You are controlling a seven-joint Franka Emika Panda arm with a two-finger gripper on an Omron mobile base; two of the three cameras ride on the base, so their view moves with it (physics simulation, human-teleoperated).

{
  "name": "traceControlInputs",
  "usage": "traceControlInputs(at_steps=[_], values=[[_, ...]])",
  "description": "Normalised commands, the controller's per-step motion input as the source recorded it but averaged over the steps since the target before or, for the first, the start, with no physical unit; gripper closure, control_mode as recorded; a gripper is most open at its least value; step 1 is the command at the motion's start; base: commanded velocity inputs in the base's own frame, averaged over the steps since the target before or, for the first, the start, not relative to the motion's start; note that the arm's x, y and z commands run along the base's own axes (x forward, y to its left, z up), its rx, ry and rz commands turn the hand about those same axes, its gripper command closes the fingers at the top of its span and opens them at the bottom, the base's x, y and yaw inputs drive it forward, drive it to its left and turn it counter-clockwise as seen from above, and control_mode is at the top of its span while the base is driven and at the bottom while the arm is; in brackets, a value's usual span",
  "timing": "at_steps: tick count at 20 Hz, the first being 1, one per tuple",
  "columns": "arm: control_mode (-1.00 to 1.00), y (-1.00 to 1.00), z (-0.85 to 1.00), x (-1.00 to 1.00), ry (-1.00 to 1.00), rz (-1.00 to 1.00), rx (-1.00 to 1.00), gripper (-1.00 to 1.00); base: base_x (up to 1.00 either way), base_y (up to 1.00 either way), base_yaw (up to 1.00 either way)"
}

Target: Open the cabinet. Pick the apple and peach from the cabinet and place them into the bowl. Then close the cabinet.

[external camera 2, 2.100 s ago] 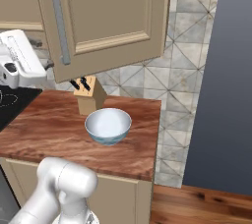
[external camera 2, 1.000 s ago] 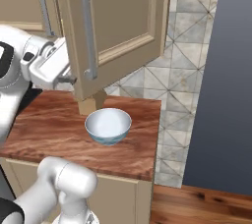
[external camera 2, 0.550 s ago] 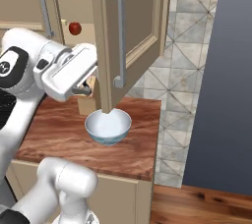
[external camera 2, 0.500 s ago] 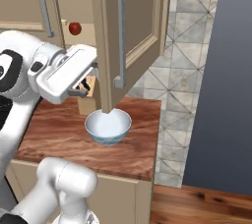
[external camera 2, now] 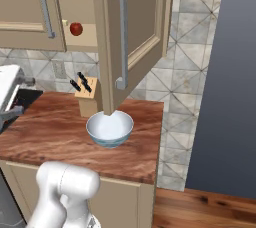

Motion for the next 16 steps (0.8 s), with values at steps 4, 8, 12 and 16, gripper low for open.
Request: traceControlInputs(at_steps=[4, 8, 12, 16], values=[[-1.0, 0.92, -0.03, -0.01, 0.0, 0.6, -0.17, -1.0, 0.0, 0.0, 0.0], [-1.0, 0.85, 0.0, 0.25, 0.0, 0.51, -0.1, -1.0, 0.0, 0.0, 0.0], [-1.0, 0.41, 0.0, 0.66, 0.0, 0.49, -0.02, -1.0, 0.0, 0.0, 0.0], [-1.0, 0.19, 0.0, 1.0, 0.0, 0.43, 0.0, -1.0, 0.0, 0.0, 0.0]])
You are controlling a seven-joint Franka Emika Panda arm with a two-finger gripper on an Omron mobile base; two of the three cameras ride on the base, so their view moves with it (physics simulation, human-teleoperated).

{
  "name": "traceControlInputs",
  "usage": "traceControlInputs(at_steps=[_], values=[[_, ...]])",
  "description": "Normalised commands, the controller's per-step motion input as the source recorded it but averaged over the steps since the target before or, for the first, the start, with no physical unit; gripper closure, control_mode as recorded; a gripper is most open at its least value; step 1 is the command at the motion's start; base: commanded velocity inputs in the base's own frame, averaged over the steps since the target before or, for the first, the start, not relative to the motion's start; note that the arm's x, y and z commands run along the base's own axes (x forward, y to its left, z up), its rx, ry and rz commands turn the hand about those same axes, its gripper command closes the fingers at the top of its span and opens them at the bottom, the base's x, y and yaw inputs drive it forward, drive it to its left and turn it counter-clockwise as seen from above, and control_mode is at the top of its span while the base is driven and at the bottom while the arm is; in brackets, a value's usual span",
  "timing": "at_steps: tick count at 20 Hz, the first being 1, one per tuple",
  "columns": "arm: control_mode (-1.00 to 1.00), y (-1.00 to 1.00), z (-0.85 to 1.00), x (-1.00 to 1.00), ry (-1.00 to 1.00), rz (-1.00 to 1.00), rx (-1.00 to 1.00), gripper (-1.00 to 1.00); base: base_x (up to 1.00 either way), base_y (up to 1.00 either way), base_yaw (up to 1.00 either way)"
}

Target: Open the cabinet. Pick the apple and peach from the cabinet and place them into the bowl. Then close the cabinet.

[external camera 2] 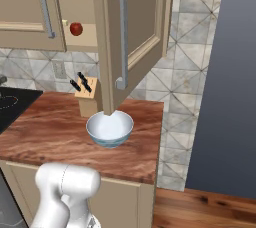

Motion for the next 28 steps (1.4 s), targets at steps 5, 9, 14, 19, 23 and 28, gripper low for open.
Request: traceControlInputs(at_steps=[5, 9, 14, 19, 23, 28], values=[[-1.0, 0.01, -0.02, 0.83, 0.0, 0.14, 0.0, -1.0, 0.0, 0.0, 0.0], [-1.0, 0.0, -0.01, 0.89, 0.02, 0.0, 0.0, -1.0, 0.0, 0.0, 0.0], [-1.0, 0.0, 0.02, 0.71, 0.04, 0.02, 0.0, -1.0, 0.0, 0.0, 0.0], [-1.0, 0.05, 0.2, 0.49, -0.05, 0.12, 0.0, -1.0, 0.0, 0.0, 0.0], [-1.0, 0.12, 0.27, 0.33, -0.17, 0.13, -0.01, -1.0, 0.0, 0.0, 0.0], [-1.0, 0.07, 0.14, 0.5, -0.09, 0.04, -0.01, -1.0, 0.0, 0.0, 0.0]])
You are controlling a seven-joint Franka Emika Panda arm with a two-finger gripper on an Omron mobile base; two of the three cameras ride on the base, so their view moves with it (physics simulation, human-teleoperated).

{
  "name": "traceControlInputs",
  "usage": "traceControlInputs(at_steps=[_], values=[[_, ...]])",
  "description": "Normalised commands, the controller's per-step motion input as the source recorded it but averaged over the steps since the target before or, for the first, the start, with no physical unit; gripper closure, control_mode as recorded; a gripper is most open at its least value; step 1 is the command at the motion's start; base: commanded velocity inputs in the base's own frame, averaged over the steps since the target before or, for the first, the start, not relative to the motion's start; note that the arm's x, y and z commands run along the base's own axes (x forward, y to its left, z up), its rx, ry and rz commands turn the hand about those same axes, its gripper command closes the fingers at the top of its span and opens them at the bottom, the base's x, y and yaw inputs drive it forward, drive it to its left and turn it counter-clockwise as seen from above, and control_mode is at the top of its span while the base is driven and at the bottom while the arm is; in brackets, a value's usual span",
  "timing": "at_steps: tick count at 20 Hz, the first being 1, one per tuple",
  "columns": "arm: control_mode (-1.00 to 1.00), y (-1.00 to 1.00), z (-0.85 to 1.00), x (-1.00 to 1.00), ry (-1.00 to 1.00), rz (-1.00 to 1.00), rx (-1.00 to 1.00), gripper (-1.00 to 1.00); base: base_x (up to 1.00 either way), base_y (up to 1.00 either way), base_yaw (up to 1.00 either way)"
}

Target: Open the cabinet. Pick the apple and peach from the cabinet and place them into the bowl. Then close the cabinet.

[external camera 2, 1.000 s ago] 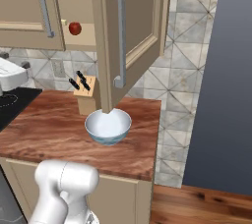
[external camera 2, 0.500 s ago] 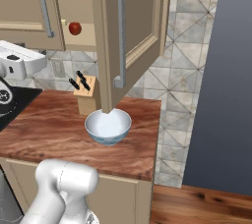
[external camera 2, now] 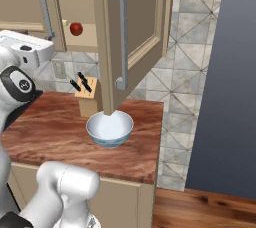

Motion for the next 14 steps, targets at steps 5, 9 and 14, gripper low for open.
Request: traceControlInputs(at_steps=[5, 9, 14], values=[[-1.0, 0.12, 0.0, 0.54, 0.03, 0.0, -0.02, -1.0, 0.0, 0.0, 0.0], [-1.0, 0.73, 0.01, 0.09, 0.01, 0.01, -0.15, -1.0, 0.0, 0.0, 0.0], [-1.0, 0.29, 0.02, 0.28, 0.01, 0.0, -0.06, -1.0, 0.0, 0.0, 0.0]])
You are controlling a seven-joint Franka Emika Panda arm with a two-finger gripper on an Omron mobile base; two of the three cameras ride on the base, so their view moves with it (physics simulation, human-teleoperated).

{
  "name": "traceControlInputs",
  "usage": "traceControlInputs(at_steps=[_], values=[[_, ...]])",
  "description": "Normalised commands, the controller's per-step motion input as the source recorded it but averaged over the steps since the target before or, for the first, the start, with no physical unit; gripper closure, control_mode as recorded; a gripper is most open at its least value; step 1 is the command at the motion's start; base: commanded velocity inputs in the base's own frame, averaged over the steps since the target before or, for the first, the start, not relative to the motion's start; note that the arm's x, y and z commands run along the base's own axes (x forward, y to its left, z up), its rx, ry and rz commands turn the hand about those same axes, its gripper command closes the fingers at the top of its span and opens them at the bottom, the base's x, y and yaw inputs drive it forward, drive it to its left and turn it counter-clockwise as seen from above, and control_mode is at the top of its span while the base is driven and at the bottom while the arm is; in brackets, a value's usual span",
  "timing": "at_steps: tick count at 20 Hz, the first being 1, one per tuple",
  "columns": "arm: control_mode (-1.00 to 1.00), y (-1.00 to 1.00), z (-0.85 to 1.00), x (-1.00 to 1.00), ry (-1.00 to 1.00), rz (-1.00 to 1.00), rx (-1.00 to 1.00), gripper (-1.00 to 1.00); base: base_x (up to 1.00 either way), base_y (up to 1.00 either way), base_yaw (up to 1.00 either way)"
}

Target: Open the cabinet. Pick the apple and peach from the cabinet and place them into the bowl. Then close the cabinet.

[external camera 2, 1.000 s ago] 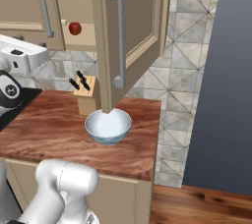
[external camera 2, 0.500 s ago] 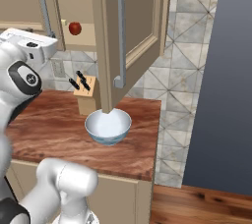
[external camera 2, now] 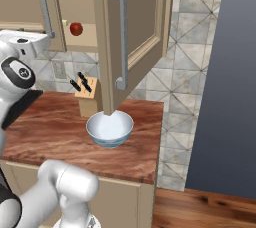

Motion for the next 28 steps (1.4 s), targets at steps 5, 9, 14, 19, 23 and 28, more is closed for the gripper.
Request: traceControlInputs(at_steps=[5, 9, 14, 19, 23, 28], values=[[-1.0, 0.0, 0.0, 0.56, 0.12, 0.0, 0.0, -1.0, 0.0, 0.0, 0.0], [-1.0, 0.0, 0.04, 0.59, 0.08, 0.0, 0.0, -1.0, 0.0, 0.0, 0.0], [-1.0, 0.0, 0.0, 0.77, 0.01, 0.0, 0.0, -1.0, 0.0, 0.0, 0.0], [-1.0, 0.0, -0.13, 0.99, 0.0, 0.0, 0.0, -1.0, 0.0, 0.0, 0.0], [-1.0, 0.02, -0.15, 0.65, 0.0, 0.0, 0.0, 1.0, 0.0, 0.0, 0.0], [-1.0, 0.0, 0.0, 0.0, 0.0, 0.0, 0.0, 1.0, 0.0, 0.0, 0.0]])
